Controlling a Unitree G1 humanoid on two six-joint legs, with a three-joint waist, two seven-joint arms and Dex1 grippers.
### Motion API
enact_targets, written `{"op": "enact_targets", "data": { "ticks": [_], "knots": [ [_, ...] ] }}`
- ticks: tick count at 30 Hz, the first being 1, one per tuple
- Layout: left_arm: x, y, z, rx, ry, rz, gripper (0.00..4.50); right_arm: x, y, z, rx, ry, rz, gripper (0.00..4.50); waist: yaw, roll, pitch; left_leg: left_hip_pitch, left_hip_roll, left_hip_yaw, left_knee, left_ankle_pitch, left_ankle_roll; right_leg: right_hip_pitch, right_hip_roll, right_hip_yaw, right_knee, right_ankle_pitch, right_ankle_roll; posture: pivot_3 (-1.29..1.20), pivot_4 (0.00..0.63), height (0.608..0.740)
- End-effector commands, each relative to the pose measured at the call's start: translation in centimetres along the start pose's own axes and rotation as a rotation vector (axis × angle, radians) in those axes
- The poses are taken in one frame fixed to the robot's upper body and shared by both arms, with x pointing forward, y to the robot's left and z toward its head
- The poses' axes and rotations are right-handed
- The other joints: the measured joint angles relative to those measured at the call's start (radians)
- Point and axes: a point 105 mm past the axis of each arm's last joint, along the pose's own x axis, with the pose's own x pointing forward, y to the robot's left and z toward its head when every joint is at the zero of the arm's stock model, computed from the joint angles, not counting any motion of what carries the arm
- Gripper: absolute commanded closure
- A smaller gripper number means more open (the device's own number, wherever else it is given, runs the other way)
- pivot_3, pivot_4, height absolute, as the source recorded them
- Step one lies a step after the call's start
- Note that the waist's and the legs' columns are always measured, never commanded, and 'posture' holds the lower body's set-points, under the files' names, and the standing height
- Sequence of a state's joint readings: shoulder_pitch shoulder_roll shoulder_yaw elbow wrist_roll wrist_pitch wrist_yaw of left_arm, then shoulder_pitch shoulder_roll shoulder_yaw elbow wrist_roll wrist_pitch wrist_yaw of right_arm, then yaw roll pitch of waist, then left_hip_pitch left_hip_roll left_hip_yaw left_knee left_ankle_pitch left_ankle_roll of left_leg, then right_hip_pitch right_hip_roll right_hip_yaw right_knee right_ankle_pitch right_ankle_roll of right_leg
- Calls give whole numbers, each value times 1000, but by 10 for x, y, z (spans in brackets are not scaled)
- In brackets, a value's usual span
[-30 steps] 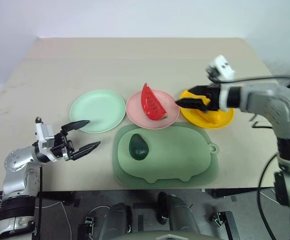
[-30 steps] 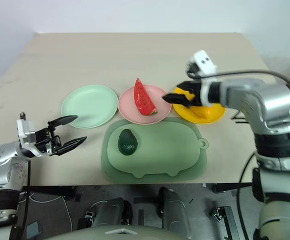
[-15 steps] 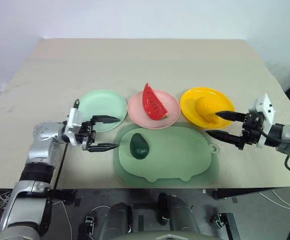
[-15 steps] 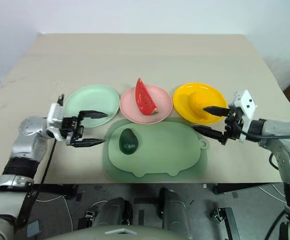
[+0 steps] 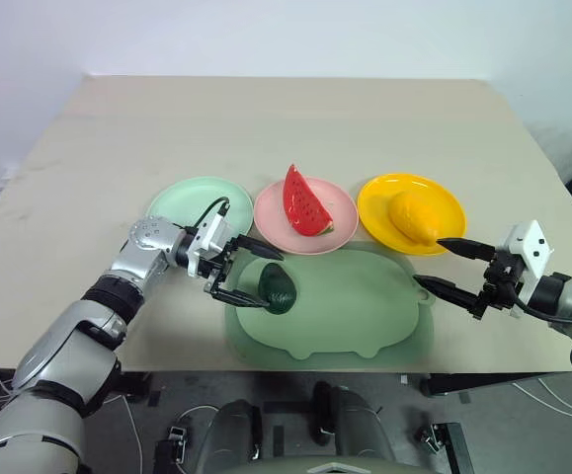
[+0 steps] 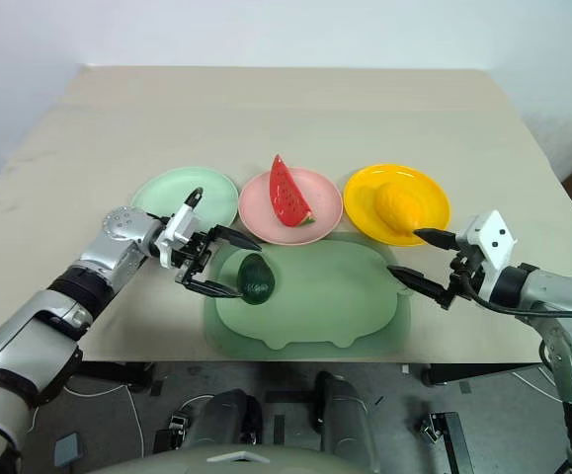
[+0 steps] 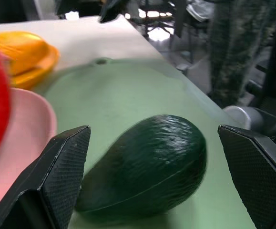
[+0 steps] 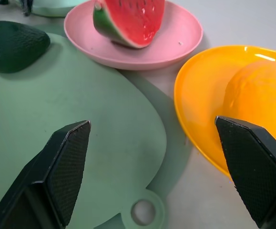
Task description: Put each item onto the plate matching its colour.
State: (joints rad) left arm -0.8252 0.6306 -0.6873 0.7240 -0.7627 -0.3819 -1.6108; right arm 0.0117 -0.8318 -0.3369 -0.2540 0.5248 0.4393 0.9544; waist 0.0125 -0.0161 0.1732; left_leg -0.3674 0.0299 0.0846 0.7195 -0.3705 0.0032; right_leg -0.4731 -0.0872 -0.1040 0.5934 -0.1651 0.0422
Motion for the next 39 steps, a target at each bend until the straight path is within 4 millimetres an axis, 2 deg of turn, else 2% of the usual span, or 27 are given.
{"op": "enact_targets", "data": {
  "ticks": [1, 6, 14, 23, 31, 39],
  "knots": [
    [4, -2, -1, 17, 2, -31, 0, -3, 0, 12, -31, -31, -28, 81, 1, 0, 0, 0, 0, 0, 0, 0, 0, 0, 0, 0, 0, 0, 0, 0, 150, 733],
    [7, -4, 0, 22, -18, -41, 0, -1, 2, 11, -13, -21, -36, 81, 2, 0, 0, -1, 0, -1, 1, 0, 0, 0, 0, 0, 0, 0, 0, 0, 150, 733],
    [-8, -14, 0, 26, -23, -10, 0, 4, 1, 9, 8, -9, -31, 81, 1, 0, 0, 0, 0, -1, 1, 0, 0, 0, 0, 0, 0, 0, 0, 0, 150, 733],
    [-19, -2, 12, 74, -42, 63, 0, 9, 0, 6, 27, -8, -19, 81, 2, 0, 0, -1, -1, -2, 2, 0, 0, 1, 0, 0, 0, 0, 0, 0, 150, 733],
    [-9, 5, 17, 107, -30, 39, 0, 15, -1, 6, 42, -15, -18, 81, 3, 0, 0, -1, -1, -2, 3, 0, 0, 1, 0, 0, 1, 0, 0, 0, 150, 733],
    [8, 2, 6, 77, -9, -13, 0, 15, -1, 5, 57, -16, -32, 81, 2, 0, 0, -1, -1, -2, 3, 0, 0, 1, 0, -1, 1, 0, 0, 0, 150, 733]
  ]
}}
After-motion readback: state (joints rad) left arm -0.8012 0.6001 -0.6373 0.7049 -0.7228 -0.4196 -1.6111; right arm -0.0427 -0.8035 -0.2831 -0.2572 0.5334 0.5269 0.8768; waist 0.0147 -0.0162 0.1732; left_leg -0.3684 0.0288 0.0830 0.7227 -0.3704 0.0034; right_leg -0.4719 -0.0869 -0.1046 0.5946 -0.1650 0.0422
